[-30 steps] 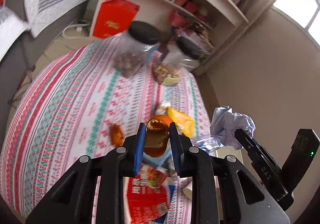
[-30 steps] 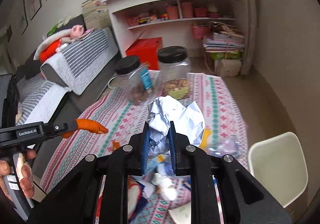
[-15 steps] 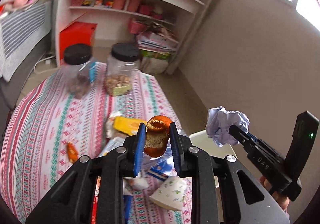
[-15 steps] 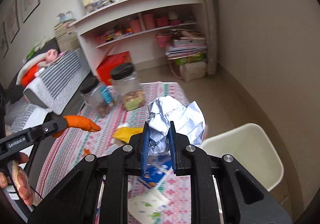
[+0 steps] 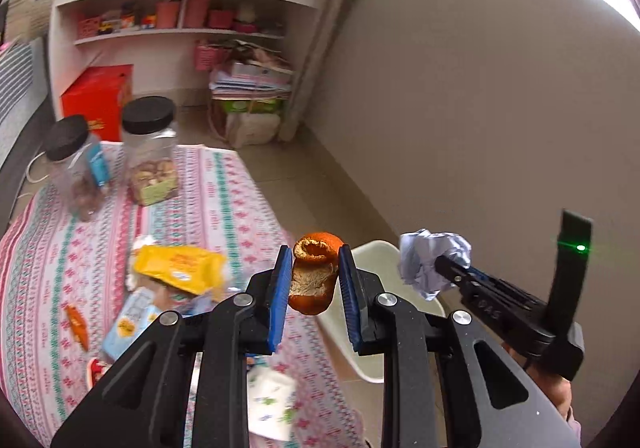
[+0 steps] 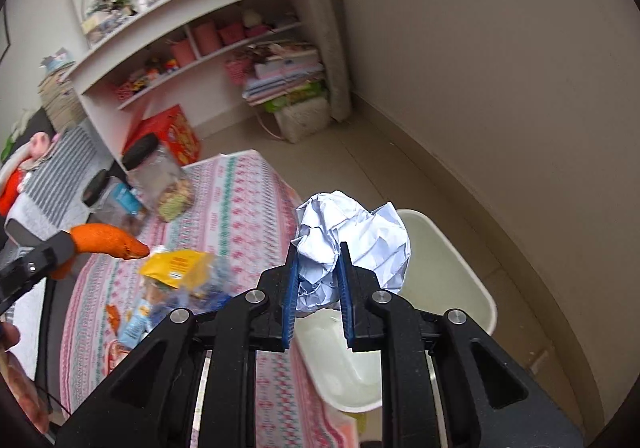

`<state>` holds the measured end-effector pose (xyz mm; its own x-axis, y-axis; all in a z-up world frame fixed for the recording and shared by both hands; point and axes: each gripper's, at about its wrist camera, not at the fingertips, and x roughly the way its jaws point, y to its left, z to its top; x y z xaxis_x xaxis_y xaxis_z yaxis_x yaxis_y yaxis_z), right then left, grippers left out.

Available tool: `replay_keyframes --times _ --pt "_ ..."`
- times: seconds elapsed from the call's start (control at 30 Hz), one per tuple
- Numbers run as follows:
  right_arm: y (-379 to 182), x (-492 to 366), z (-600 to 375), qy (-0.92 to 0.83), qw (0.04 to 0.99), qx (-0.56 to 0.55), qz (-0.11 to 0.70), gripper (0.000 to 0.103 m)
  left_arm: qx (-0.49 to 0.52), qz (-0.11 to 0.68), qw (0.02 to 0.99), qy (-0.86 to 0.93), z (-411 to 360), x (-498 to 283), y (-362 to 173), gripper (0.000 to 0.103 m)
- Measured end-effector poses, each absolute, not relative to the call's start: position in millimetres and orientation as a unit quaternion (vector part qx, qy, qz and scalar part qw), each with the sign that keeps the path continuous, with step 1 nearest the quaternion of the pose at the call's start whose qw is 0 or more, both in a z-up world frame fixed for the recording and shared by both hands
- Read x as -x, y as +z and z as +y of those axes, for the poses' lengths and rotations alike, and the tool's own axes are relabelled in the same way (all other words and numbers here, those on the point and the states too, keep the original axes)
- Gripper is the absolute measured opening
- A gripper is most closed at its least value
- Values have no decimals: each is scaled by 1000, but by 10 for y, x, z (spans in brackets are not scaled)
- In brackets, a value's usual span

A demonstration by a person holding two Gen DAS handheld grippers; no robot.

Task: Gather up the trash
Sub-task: 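Carry both items over the white bin and open both tools to drop them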

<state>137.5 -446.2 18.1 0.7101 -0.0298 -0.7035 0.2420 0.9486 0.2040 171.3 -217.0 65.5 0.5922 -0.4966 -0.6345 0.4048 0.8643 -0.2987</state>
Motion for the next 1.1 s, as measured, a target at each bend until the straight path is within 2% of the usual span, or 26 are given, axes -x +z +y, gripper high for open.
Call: replay_keyframes --times 0.1,0.17,0.2,0.23,0.4,0.5,1.0,1.03,1.1 --pt "104 -1383 -4562 -76 905 -147 391 20 56 376 886 -264 -2340 -1716 643 24" --pt "67 -1377 -4620 -88 900 -149 399 35 52 378 884 -270 -2465 -1707 632 24" --pt "62 -1349 -4657 -98 900 -150 396 54 49 379 883 -273 -2530 -1711 621 24" --pt "64 -1317 -4690 -106 901 -151 393 59 47 380 882 -275 -2574 -1711 618 24" --pt "72 -1193 -4928 -142 897 -168 384 62 36 386 875 -291 -2848 -1689 567 24" --pt "67 -1089 -5081 -168 893 -175 380 69 30 390 870 -299 -2993 -1666 525 24" --pt "90 -807 -5501 -246 878 -188 365 76 -12 416 849 -324 -3638 -1658 295 25" --pt "99 -793 -5515 -252 878 -186 362 79 -15 418 849 -324 -3682 -1668 282 26" --pt "122 -763 -5540 -265 878 -183 355 80 -17 419 848 -324 -3738 -1694 267 42"
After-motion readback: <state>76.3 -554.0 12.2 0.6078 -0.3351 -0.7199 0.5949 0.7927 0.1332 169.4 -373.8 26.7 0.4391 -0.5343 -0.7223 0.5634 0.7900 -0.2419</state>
